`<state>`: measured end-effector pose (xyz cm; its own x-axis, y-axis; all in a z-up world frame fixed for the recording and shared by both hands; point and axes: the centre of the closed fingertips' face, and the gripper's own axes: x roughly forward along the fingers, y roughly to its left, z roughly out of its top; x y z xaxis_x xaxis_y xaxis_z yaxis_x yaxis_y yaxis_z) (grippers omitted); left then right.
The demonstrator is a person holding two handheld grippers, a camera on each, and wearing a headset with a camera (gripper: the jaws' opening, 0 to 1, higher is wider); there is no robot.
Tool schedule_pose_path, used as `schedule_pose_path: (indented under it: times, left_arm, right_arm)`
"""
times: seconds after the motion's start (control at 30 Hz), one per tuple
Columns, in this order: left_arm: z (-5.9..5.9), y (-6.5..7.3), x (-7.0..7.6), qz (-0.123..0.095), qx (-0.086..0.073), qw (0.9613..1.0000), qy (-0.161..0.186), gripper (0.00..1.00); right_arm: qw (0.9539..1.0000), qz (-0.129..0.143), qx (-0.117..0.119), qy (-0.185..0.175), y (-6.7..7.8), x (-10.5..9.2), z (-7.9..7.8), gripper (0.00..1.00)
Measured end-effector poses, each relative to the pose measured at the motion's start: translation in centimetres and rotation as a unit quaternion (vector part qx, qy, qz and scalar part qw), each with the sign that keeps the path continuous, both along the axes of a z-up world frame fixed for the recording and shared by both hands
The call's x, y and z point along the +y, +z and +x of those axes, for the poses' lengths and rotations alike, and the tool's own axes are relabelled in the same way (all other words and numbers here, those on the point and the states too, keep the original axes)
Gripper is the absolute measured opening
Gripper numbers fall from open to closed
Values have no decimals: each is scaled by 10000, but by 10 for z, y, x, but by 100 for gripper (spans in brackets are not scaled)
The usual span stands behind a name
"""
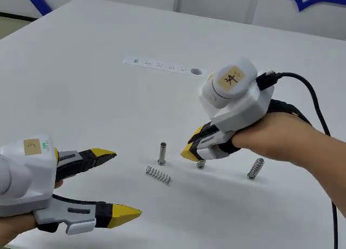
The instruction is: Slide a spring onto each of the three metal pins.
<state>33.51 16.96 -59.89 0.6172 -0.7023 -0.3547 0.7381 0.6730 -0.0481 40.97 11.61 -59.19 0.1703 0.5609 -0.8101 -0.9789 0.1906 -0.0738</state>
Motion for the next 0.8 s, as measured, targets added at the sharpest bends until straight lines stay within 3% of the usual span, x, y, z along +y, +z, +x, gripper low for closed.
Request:
schedule_pose_path:
  times: [0.37, 0.8]
  left_arm:
    - [-2, 0, 0, 10, 13, 10000, -2, 76]
    - [-5, -2, 7, 18, 35, 10000, 57, 76]
  right_arm:
    - [9994, -85, 159, 311, -22, 30, -18, 16]
    - [9989, -157, 251, 360, -48, 51, -19, 15]
